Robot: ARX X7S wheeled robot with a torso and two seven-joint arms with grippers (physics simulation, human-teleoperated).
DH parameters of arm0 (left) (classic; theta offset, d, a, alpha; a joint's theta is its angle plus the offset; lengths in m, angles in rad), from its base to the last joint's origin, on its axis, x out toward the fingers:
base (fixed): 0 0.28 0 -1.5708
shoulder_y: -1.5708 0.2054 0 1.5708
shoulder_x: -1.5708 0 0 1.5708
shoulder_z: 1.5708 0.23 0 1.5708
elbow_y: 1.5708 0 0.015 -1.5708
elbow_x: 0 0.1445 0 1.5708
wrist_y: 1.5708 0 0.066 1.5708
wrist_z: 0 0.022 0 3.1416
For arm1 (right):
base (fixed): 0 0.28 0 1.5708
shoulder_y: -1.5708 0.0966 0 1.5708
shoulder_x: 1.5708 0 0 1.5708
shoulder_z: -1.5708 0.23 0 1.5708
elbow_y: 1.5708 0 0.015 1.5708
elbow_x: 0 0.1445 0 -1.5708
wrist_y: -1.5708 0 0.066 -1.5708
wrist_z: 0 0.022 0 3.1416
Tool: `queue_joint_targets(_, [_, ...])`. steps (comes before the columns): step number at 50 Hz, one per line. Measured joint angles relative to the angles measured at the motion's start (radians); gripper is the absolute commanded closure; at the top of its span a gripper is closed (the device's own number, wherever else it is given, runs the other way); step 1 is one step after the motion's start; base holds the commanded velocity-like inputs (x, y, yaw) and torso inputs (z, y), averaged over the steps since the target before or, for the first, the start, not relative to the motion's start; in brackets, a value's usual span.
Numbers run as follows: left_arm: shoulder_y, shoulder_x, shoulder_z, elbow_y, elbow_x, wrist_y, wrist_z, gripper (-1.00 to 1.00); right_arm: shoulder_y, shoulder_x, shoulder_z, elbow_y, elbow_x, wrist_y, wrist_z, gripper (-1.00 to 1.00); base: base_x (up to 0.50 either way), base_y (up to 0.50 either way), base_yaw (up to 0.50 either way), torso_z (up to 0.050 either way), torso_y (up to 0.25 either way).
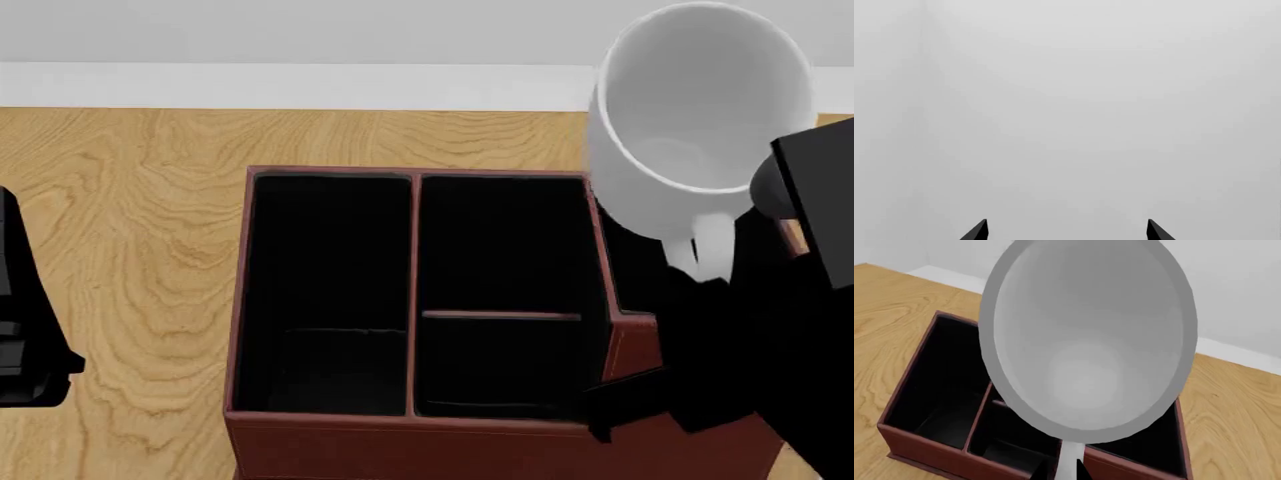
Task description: Pick up the white mug and place it to the right of the caddy.
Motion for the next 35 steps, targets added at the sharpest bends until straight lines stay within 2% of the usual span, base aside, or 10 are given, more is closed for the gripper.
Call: queue_joint_targets(35, [0.008, -0.008, 0.000, -0.027, 0.000, 0.036, 0.008, -1.00, -0.036, 0.055, 0.005, 0.098, -0.110, -0.006, -0.034, 1.00, 0.00, 0.00, 0.00, 0.000, 0.001])
